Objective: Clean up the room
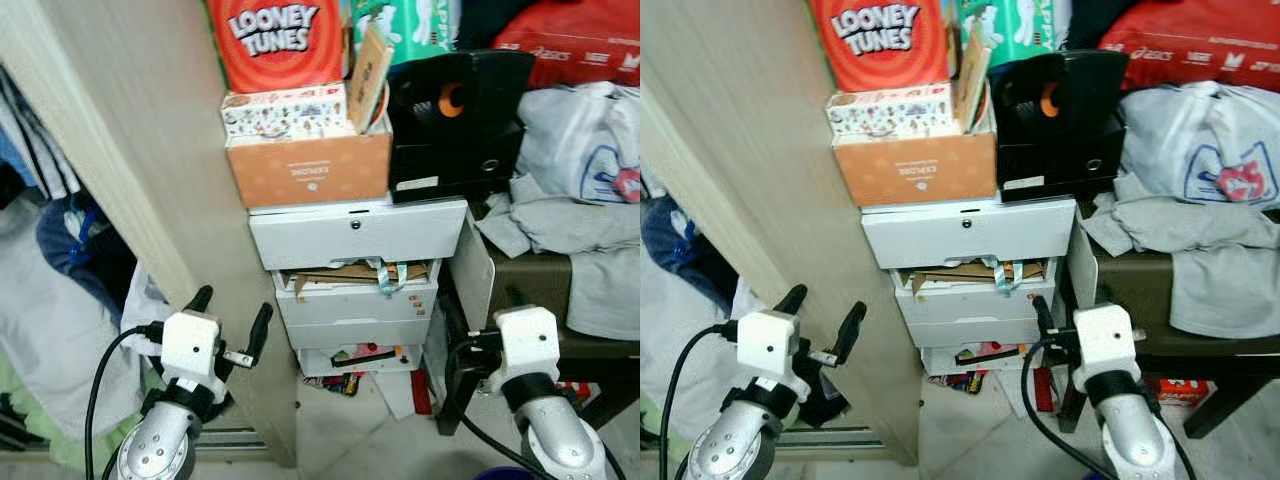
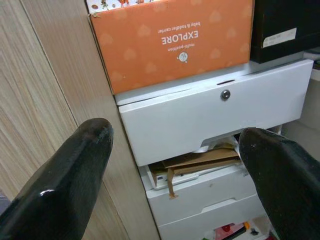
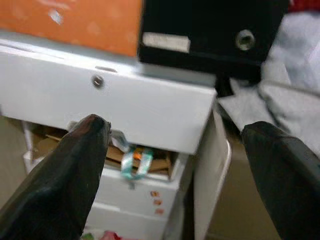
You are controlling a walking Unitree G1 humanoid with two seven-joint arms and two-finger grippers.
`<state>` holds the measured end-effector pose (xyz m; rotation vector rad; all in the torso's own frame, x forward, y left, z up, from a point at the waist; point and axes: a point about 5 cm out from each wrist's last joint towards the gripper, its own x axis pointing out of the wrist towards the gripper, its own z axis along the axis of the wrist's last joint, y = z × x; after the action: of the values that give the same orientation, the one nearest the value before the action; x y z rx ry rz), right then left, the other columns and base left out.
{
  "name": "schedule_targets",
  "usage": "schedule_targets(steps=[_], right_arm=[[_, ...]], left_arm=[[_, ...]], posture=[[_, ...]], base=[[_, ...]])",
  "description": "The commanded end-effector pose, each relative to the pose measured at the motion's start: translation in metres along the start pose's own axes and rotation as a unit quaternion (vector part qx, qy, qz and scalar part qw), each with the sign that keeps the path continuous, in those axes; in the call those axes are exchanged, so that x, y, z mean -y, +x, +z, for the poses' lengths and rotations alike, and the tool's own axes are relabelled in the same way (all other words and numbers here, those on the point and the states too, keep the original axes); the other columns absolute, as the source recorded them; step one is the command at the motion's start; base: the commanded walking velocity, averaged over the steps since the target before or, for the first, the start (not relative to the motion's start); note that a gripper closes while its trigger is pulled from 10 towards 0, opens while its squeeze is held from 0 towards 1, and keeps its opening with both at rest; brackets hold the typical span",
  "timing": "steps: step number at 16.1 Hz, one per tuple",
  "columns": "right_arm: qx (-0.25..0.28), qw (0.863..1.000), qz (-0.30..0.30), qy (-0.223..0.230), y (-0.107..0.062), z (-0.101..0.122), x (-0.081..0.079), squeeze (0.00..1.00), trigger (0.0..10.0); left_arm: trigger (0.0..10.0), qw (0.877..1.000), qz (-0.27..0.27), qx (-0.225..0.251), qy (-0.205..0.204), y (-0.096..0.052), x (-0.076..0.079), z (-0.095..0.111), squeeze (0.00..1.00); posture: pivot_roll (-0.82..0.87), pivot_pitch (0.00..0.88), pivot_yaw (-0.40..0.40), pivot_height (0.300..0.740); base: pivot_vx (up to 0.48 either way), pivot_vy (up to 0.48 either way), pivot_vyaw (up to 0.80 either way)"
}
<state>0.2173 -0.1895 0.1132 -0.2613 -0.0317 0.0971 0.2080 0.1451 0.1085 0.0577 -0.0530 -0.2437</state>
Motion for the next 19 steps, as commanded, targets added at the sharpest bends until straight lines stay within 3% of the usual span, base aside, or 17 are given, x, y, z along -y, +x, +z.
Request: schedule_targets(steps=[1,3,7,19], right_arm=[[0.011,1.0,0.004,0.0,-0.001,0.005,-0.002,0.0,10.0],[-0.002,1.0,-0.002,0.006,-0.004,0.002,0.0,0.0,10.0],[-0.005,1.0,-0.018,0.024,0.008,-0.001,-0.001,0.0,10.0],[-0.008,0.999,-0.002,0.034,0.011,0.0,-0.009,0.0,10.0]], left_arm=[[10.0,0.999,0.042,0.017,0.022,0.0,-0.017,0.011,0.0],[10.0,0.999,0.039,0.021,0.023,0.002,-0.015,0.014,0.0],[10.0,0.999,0.037,0.028,0.02,0.014,-0.012,0.016,0.0],[10.0,0.999,0.03,0.02,0.014,0.016,-0.008,0.012,0.0]], posture=[[-0.19,0.0,0.089,0.74],[-0.2,0.0,0.09,0.74],[-0.2,0.0,0.094,0.74],[-0.2,0.0,0.091,0.74]], base=[[0.0,0.0,0.0],[0.0,0.0,0.0],[0.0,0.0,0.0],[0.0,0.0,0.0]])
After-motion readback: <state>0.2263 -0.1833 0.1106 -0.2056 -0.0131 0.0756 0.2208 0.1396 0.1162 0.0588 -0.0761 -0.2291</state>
